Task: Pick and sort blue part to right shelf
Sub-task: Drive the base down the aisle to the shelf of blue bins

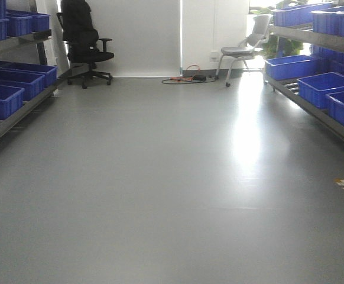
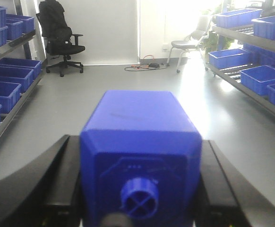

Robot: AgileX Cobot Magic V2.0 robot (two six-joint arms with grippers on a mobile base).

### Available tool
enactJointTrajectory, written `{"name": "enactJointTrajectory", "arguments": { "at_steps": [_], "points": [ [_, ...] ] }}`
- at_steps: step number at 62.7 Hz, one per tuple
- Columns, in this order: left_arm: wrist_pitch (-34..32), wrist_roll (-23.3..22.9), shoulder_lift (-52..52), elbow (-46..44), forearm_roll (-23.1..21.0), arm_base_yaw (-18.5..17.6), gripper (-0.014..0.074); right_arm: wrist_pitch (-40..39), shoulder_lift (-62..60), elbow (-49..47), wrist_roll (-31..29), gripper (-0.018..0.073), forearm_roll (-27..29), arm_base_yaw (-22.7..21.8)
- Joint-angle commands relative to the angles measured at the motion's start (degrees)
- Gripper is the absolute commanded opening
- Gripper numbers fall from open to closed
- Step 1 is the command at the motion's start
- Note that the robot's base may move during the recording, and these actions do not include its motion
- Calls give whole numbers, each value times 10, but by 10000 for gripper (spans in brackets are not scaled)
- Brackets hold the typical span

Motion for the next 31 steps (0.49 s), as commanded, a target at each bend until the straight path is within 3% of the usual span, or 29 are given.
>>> {"name": "enactJointTrajectory", "arguments": {
  "at_steps": [1,31],
  "points": [
    [-52,-5,5,-16,-1,0,333,-53,4,-16,0,382,-5,-4],
    [-52,-5,5,-16,-1,0,333,-53,4,-16,0,382,-5,-4]
  ]
}}
